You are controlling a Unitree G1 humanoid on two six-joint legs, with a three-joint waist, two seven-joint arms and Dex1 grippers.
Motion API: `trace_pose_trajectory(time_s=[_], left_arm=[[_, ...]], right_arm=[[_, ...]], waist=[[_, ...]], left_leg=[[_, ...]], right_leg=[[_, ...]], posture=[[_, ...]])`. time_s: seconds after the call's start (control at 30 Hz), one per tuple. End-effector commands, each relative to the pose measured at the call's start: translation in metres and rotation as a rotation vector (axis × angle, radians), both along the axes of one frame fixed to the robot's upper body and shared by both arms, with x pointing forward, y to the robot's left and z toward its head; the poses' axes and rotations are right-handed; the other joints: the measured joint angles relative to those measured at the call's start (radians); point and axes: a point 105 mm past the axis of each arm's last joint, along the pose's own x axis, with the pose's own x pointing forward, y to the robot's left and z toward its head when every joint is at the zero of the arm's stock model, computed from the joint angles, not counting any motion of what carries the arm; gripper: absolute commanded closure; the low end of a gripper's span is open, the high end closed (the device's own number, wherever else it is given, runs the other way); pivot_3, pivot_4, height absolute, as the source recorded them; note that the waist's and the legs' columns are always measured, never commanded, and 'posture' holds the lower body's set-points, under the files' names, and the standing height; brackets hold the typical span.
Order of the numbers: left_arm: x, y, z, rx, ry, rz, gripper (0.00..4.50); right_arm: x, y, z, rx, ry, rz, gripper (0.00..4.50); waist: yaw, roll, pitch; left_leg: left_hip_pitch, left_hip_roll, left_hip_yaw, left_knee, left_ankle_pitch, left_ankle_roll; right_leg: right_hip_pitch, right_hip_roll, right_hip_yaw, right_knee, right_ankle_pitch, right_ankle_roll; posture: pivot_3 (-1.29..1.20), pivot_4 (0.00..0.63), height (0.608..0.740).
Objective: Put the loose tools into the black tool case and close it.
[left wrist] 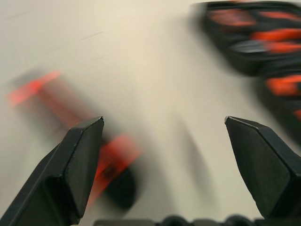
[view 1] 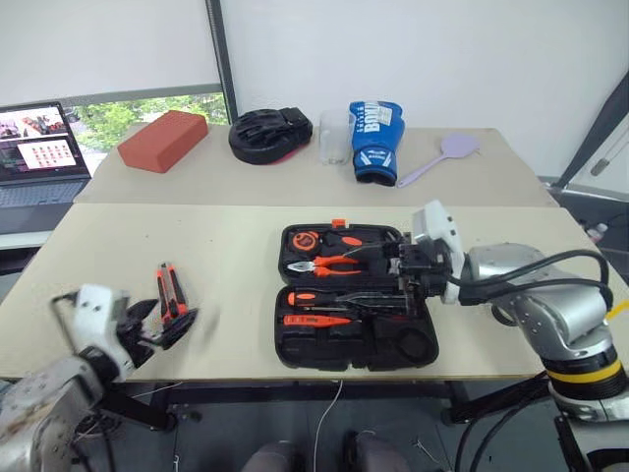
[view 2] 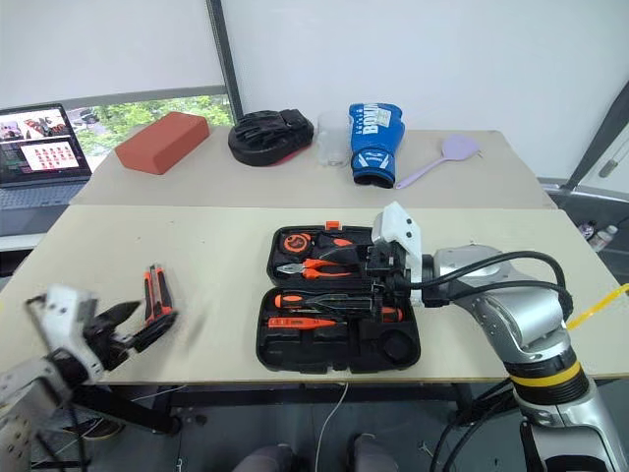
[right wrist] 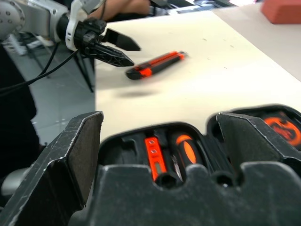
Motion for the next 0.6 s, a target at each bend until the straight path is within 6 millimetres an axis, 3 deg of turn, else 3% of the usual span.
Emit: trace_pose_trajectory(time_s=[0.03,0.1,0.23,0.4,0.6], left_arm=[[0.008,0.009,0.019,-0.004,-0.039,0.128,0.05],[0.014,0.014,0.020,-0.015,-0.009,0.185,0.05],[0.038,-0.004,0.027,-0.063,0.067,0.141,0.05],[0.054,0.003,0.011,-0.034,0.288,0.268,0.05],[0.072,-0.009,0.007,-0.065,0.344,0.274,0.05]], right_arm=[[-0.004,0.006,0.009,0.009,-0.048,0.054,0.00],[-0.004,0.007,0.008,0.007,-0.048,0.059,0.00],[-0.002,0.009,0.006,0.010,-0.055,0.054,0.00],[-0.004,0.009,0.002,0.009,-0.068,0.029,0.00],[-0.001,0.004,0.000,0.015,-0.067,-0.026,0.00]], waist=[[0.011,0.000,0.000],[0.014,0.000,0.000],[0.012,-0.001,-0.001],[0.000,-0.001,-0.001],[-0.017,-0.001,-0.001]], left_leg=[[0.000,0.000,0.000,0.000,0.000,0.000],[0.001,0.000,-0.001,0.000,0.000,-0.001],[0.002,-0.001,0.000,0.000,0.000,-0.001],[0.003,-0.001,0.000,-0.001,0.001,-0.002],[0.003,-0.001,0.000,-0.004,0.002,-0.004]], right_leg=[[0.000,0.000,0.000,0.001,0.000,0.000],[0.001,0.000,0.000,0.001,0.000,0.000],[0.001,0.000,0.001,0.003,0.000,0.000],[-0.001,0.002,0.002,0.004,0.000,0.000],[-0.002,0.003,0.002,0.003,0.000,-0.001]], posture=[[0.00,0.150,0.740],[0.00,0.150,0.740],[0.00,0.150,0.740],[0.00,0.150,0.740],[0.00,0.150,0.740]])
